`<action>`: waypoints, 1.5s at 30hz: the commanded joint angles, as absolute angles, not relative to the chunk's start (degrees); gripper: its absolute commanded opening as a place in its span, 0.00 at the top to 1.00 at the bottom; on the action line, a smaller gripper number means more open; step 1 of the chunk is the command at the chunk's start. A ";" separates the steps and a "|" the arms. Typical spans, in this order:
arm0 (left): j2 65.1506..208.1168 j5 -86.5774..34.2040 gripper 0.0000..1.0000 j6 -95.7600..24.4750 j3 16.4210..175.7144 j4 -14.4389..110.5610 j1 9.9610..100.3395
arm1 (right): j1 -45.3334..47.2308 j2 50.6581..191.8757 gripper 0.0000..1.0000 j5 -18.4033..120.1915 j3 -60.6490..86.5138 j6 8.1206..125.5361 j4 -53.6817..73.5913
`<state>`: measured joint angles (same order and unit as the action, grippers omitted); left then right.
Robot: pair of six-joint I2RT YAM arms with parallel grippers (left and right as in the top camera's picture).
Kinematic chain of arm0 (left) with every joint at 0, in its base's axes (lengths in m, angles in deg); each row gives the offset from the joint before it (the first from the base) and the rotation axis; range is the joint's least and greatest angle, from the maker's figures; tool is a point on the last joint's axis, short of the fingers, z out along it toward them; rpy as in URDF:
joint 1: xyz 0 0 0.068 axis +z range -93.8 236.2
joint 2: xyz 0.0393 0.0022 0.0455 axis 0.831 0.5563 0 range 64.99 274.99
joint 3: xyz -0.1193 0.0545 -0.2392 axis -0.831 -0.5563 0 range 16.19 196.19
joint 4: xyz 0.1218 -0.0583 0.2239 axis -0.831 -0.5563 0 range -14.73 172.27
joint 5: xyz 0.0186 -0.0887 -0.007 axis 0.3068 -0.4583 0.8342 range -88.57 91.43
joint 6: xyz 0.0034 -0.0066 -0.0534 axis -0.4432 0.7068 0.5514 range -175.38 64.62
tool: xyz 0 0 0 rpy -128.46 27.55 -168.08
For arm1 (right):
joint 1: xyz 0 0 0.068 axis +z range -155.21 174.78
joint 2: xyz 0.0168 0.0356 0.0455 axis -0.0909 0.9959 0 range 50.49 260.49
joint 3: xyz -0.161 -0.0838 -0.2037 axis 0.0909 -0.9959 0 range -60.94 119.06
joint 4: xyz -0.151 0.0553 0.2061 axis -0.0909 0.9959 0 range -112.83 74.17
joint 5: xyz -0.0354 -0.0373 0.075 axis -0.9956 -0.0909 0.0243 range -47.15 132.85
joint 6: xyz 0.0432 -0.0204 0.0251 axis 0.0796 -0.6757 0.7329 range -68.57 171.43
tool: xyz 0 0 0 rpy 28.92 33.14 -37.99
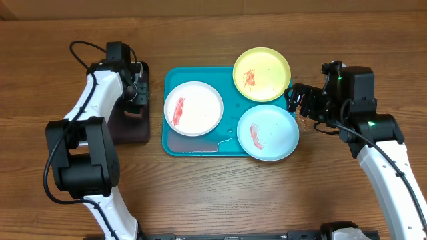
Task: Clean dirty plates on tray and stack at the side
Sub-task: 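Lift the sponge out of the black tray with the left gripper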
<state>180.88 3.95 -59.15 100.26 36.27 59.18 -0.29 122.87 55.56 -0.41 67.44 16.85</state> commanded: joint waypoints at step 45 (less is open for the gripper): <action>183.35 2.90 0.96 -61.47 112.37 26.06 58.81 | -0.02 122.74 0.00 56.00 0.53 66.35 16.39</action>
